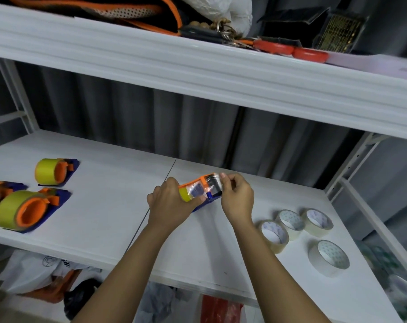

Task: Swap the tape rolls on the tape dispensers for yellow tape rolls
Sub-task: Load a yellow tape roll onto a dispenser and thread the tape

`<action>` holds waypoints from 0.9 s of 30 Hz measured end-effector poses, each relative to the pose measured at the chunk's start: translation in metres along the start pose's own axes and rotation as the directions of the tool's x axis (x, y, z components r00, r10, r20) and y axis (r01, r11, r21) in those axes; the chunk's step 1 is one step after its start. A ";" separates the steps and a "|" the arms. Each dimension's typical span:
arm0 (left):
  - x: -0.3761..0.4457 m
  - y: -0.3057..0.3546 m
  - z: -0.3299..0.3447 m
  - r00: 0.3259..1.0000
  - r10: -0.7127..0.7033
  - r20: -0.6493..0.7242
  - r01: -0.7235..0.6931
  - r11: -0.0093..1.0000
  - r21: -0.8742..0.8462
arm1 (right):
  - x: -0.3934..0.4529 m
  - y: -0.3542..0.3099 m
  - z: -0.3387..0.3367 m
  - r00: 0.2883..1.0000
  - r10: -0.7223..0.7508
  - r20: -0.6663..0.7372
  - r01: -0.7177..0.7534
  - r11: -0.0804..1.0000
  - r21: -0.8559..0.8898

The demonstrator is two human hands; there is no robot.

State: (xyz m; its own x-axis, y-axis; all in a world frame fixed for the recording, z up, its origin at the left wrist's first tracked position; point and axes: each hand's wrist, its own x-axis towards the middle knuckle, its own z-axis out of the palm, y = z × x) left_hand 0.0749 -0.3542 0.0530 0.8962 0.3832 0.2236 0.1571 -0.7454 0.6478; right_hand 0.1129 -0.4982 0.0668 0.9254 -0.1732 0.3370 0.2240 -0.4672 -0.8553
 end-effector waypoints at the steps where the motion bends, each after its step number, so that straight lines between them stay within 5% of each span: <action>1: -0.001 0.000 -0.001 1.000 0.024 0.005 -0.024 1.000 -0.015 | 0.000 0.000 0.000 1.000 0.020 -0.008 -0.020 1.000 -0.019; 8: -0.005 -0.005 -0.010 0.975 0.135 0.176 -0.104 0.979 -0.175 | 0.003 0.006 -0.005 0.991 0.134 0.013 -0.134 0.991 0.025; 16: -0.009 -0.009 -0.007 0.961 0.086 0.262 0.007 0.942 -0.335 | 0.008 0.019 -0.008 0.982 0.186 -0.046 -0.185 0.983 0.016; 20: -0.010 -0.008 -0.009 0.944 0.130 0.304 0.022 0.893 -0.450 | 0.011 0.021 -0.013 0.953 0.304 -0.005 -0.296 0.931 0.211; 27: -0.011 -0.020 -0.009 0.920 0.165 0.354 0.028 0.877 -0.480 | 0.011 0.013 -0.023 0.983 0.169 0.075 -0.182 0.952 0.245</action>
State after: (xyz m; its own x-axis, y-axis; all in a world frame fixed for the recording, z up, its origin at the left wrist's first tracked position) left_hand 0.0583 -0.3385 0.0442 0.9978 0.0366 0.0544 -0.0364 -0.3815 0.9236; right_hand 0.1196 -0.5258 0.0682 0.9703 -0.1841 0.1571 0.1194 -0.2007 -0.9724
